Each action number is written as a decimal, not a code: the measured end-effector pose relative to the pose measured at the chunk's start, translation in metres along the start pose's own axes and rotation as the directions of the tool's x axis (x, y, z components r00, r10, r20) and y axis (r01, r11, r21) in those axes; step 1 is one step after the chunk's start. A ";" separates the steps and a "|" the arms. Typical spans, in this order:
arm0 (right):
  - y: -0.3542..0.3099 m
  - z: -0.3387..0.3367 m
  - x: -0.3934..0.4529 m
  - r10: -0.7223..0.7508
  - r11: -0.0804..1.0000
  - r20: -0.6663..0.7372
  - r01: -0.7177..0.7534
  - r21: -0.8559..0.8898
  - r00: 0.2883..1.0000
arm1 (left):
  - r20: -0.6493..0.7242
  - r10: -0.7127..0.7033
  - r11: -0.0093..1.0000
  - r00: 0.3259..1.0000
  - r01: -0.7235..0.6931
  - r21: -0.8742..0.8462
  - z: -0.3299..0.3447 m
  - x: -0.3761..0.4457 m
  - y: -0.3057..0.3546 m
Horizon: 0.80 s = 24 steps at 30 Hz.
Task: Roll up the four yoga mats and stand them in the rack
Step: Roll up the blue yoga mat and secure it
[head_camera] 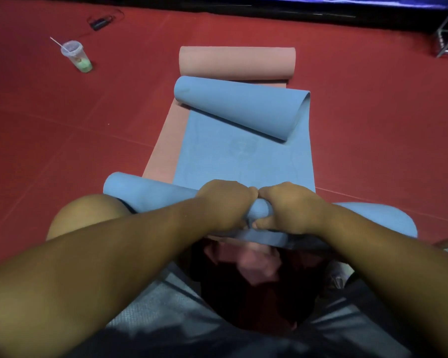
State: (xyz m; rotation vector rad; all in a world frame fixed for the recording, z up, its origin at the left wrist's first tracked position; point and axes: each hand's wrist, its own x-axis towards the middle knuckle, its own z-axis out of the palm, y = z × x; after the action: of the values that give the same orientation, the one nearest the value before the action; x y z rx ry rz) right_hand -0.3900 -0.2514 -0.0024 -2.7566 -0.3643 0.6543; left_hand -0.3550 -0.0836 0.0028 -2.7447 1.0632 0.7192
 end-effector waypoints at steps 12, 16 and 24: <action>0.010 0.024 0.002 -0.066 0.997 0.015 0.067 -0.028 0.998 | 0.136 0.128 0.972 0.982 -0.097 -0.214 -0.003 0.002 -0.012; 0.019 0.020 0.008 -0.093 0.991 0.151 0.076 0.111 0.984 | -0.145 0.038 0.991 0.989 -0.019 0.129 0.024 -0.017 0.006; -0.001 0.036 0.006 -0.077 0.996 -0.030 0.075 -0.055 0.997 | 0.268 0.184 0.920 0.946 -0.070 -0.386 0.018 0.013 -0.025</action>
State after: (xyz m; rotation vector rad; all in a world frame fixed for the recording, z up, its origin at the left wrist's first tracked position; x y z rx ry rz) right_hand -0.4015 -0.2411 -0.0358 -2.7845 -0.4834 0.5895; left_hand -0.3375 -0.0681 -0.0208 -2.7393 1.1436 1.4441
